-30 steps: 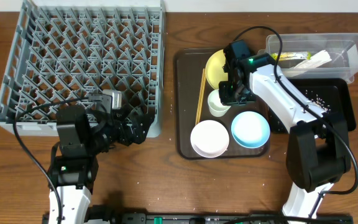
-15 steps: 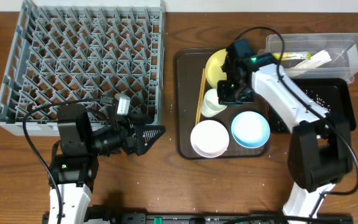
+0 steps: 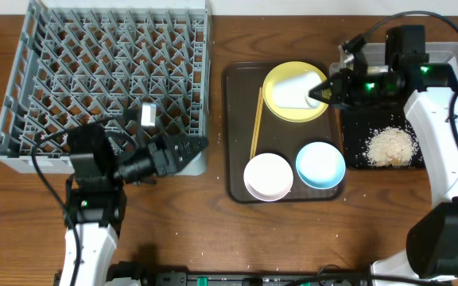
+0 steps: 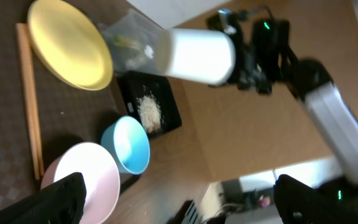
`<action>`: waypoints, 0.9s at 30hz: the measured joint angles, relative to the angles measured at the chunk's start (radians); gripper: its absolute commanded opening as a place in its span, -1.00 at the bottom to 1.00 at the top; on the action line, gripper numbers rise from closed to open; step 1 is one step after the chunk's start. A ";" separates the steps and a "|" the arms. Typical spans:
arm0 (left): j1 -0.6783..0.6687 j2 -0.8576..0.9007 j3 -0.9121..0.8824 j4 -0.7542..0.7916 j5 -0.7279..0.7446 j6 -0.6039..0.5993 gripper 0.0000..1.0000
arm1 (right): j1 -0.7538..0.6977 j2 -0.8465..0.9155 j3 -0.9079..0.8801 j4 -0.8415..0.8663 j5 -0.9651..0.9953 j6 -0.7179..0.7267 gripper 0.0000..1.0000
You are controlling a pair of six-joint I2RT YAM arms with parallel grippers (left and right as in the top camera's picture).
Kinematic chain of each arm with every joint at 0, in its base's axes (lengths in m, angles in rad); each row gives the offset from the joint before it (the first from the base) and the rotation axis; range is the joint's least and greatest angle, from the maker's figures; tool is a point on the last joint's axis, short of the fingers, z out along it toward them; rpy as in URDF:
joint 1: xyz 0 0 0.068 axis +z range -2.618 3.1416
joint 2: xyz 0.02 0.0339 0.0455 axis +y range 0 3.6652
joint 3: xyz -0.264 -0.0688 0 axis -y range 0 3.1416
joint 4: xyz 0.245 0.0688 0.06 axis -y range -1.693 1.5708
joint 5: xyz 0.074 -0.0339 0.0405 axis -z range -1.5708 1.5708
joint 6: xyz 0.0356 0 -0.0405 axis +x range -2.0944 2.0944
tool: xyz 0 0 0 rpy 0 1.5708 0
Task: Sort waste into correct bins and load items into the dishwasher
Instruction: 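Lift the white cup toward the left gripper and raise the left arm, then hand the white cup from the right gripper to the left gripper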
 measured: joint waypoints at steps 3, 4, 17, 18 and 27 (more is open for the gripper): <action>0.000 0.099 0.002 0.089 -0.019 -0.106 0.96 | 0.031 0.001 -0.024 0.083 -0.126 -0.010 -0.98; 0.000 0.139 0.002 0.120 -0.022 -0.150 0.96 | 0.045 0.002 -0.028 0.101 -0.152 -0.009 -0.97; 0.000 0.391 0.002 0.657 0.179 -0.629 0.96 | 0.305 0.013 -0.034 0.234 -0.194 0.029 -0.98; 0.000 0.390 0.002 0.661 0.195 -0.642 0.96 | 0.324 0.018 -0.034 0.250 -0.192 0.039 -0.98; 0.001 0.390 0.002 0.664 0.304 -0.694 0.93 | 0.427 0.068 -0.036 0.339 -0.145 0.121 -0.98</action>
